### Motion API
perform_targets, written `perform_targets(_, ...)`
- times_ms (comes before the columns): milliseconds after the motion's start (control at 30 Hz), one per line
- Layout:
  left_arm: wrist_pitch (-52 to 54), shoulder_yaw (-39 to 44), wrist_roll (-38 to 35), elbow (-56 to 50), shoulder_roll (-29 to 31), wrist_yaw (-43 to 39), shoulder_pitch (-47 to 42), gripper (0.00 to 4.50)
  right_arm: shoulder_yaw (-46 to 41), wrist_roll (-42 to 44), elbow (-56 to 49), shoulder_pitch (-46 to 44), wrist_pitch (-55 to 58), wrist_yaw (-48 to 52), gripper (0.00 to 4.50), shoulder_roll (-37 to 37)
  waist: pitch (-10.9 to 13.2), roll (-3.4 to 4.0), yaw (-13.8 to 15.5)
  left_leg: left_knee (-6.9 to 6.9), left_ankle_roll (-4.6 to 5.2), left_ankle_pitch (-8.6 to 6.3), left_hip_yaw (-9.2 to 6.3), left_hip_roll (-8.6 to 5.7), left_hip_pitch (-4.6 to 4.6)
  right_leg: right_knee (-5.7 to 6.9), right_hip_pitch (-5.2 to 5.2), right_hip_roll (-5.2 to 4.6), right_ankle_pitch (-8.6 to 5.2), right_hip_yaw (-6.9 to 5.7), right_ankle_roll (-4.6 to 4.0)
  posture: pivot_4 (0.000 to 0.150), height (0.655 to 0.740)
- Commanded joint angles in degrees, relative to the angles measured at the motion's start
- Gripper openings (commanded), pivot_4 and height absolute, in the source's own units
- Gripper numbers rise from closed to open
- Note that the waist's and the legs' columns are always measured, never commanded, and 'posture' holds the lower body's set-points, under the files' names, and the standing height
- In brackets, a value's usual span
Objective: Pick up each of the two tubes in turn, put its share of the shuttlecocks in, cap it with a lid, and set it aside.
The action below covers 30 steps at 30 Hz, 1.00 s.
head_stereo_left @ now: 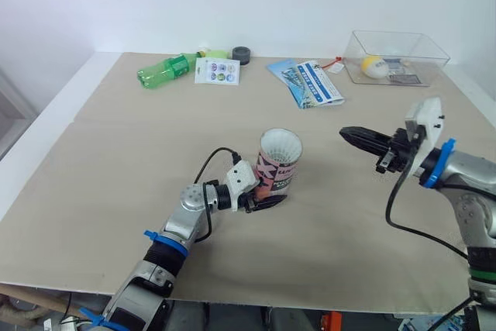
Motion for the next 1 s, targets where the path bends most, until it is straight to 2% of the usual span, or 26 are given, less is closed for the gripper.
perform_targets(33, -0.2, -1.9, 0.6, 2.6, 0.7, -3.2, -0.3, 2.78, -8.1, 6.5, -3.4, 5.5, 8.4, 2.8, 0.75, -4.5, 0.0, 0.02, -0.1, -0.01, 0.0, -0.01, 0.01, 0.0, -0.02, -0.02, 0.0, -0.02, -0.03, 0.01, 0.01, 0.15, 0.74)
perform_targets(67, -0.4, -2.1, 0.6, 3.0, 0.7, -3.7, -0.6, 2.78, -9.3, 7.9, -3.4, 7.3, 12.0, 3.9, 0.95, -6.6, 0.0, 0.07, 0.0, -0.02, 0.0, -0.01, 0.0, -0.01, -0.02, -0.02, 0.0, -0.02, -0.04, 0.01, 0.02, 0.15, 0.74)
perform_targets(100, -0.8, -2.3, 0.7, 3.5, 0.7, -4.2, -0.9, 2.78, -10.0, 7.9, -3.4, 9.7, 14.0, 5.9, 1.42, -9.3, -0.1, 0.09, -0.1, -0.02, 0.01, -0.02, -0.01, -0.04, -0.03, -0.02, 0.0, -0.04, -0.07, 0.01, 0.02, 0.15, 0.74)
perform_targets(133, -1.0, -2.5, 0.7, 3.9, 0.6, -4.8, -1.2, 2.78, -10.1, 6.5, -2.9, 12.9, 16.4, 8.6, 2.28, -13.5, -0.1, 0.1, -0.1, -0.02, 0.04, -0.03, 0.01, -0.03, -0.01, -0.02, 0.0, -0.04, -0.07, 0.01, 0.01, 0.15, 0.74)
perform_targets(200, -1.0, -2.8, 0.6, 4.5, 0.4, -5.8, -1.8, 2.78, -10.2, 1.4, -0.4, 17.5, 16.0, 13.2, 2.7, -20.7, -0.2, 0.12, -0.4, -0.02, 0.04, -0.03, 0.01, -0.03, 0.02, -0.02, 0.0, -0.04, -0.07, 0.01, 0.01, 0.15, 0.74)
perform_targets(267, -0.9, -2.9, 0.4, 4.8, 0.4, -6.4, -2.2, 2.78, -10.4, -1.5, 1.4, 19.5, 15.1, 15.7, 3.53, -24.5, -0.3, 0.36, 0.0, 0.03, 0.04, -0.04, 0.02, -0.01, 0.01, -0.01, -0.01, -0.03, -0.03, -0.01, -0.03, 0.15, 0.74)
perform_targets(367, -0.9, -2.8, 0.3, 5.5, 1.0, -7.7, -3.0, 2.78, -10.1, -4.9, 4.1, 21.4, 13.9, 18.5, 4.37, -29.7, -0.4, 0.29, -0.3, 0.14, 0.03, -0.04, 0.15, -0.11, 0.02, -0.02, -0.01, -0.21, -0.07, -0.01, 0.01, 0.15, 0.74)
perform_targets(567, 0.2, -2.2, -0.3, 5.8, 3.0, -10.6, -4.0, 2.78, -9.2, -11.9, 4.9, 25.0, 11.8, 23.1, 4.37, -35.8, -0.5, 0.35, -0.4, 0.15, -0.01, -0.13, 0.22, -0.05, -0.01, -0.02, -0.1, -0.19, -0.1, -0.01, -0.02, 0.15, 0.74)
perform_targets(867, 1.5, -1.7, -0.7, 5.8, 4.2, -11.5, -5.1, 2.78, -5.3, -20.5, 12.9, 23.3, 2.5, 23.6, 4.37, -37.1, -0.4, 0.32, -0.5, 0.13, -0.04, -0.18, 0.29, 0.0, 0.0, -0.02, -0.14, -0.17, -0.15, -0.01, -0.04, 0.15, 0.74)
perform_targets(1000, 2.1, -1.6, -0.7, 5.4, 4.5, -11.1, -5.0, 2.78, -7.0, -23.8, 17.6, 24.1, -0.2, 24.7, 4.37, -38.4, -0.4, 0.32, -0.5, 0.13, -0.04, -0.18, 0.31, 0.0, 0.01, -0.02, -0.14, -0.17, -0.15, 0.0, -0.04, 0.15, 0.74)
